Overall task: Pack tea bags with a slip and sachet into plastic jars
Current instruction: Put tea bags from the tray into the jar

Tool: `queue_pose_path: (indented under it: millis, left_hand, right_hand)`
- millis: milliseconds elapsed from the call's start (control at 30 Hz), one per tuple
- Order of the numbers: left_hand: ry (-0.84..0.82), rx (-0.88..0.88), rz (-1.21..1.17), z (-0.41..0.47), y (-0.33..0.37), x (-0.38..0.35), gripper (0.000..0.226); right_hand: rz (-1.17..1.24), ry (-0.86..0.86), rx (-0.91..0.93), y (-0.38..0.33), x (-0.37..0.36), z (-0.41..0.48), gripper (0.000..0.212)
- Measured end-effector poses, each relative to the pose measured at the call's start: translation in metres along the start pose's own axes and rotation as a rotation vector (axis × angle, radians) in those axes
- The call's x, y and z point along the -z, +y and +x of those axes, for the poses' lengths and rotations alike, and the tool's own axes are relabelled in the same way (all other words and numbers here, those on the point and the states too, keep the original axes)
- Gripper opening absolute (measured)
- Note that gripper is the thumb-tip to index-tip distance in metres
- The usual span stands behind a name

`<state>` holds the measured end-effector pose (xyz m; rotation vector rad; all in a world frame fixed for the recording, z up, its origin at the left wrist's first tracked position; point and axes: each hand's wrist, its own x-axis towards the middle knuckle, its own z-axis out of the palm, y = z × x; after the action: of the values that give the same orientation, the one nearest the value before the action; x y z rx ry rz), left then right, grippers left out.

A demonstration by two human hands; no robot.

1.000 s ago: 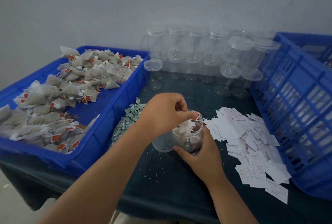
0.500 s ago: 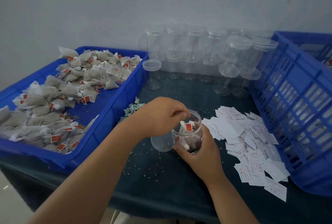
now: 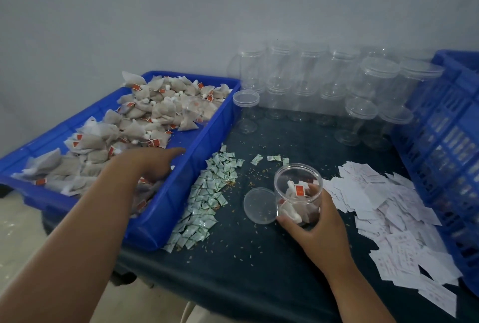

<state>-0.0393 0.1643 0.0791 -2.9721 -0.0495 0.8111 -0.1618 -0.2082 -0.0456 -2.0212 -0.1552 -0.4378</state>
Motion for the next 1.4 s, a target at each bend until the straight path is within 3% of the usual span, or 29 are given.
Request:
queue_pose_path:
  millis: [133,200,400,533,733,833,1000,1100,1267,1400]
  left_hand:
    - [0.081,-0.058,0.091,0.013,0.001,-0.017,0.015]
    - [0.144,-0.067,0.056,0.011,0.004,-0.013,0.020]
    - [0.348,-0.028,-0.397,0.016,-0.002,-0.008,0.044]
    - [0.387,-0.010,-0.584,0.015,-0.007,-0.012,0.017]
    - [0.690,-0.043,-0.739,-0.014,0.003,0.009,0.019]
    - [0.809,-0.162,-0.759,-0.043,0.026,0.032,0.014]
    - [0.700,-0.514,-0.795,-0.078,0.094,0.046,0.016]
    - [0.659,-0.628,-0.824,-0.081,0.140,0.036,0.009]
    - [0.511,-0.666,-0.627,-0.071,0.198,0.011,0.018]
    - [0.422,-0.641,-0.419,-0.072,0.203,0.007,0.026]
  right_hand:
    - [0.000,0.006,-0.003,-0.002,-0.001,0.000,0.076]
    - [-0.001,0.005,-0.004,-0.004,-0.001,0.000,0.078]
    - [-0.007,0.008,-0.008,-0.007,-0.001,-0.001,0.080]
    - [-0.011,0.011,-0.010,-0.006,-0.002,-0.001,0.078]
    - [0.002,0.020,-0.012,-0.004,-0.003,-0.001,0.075]
    - [0.011,0.016,-0.011,-0.002,-0.004,0.000,0.072]
    - [0.019,0.023,-0.021,-0.004,-0.002,0.000,0.069]
    - [0.021,0.019,-0.032,-0.006,-0.002,0.000,0.069]
    - [0.004,0.016,-0.059,0.000,-0.002,0.000,0.070]
    - [0.010,0.009,-0.063,0.003,-0.003,0.000,0.077]
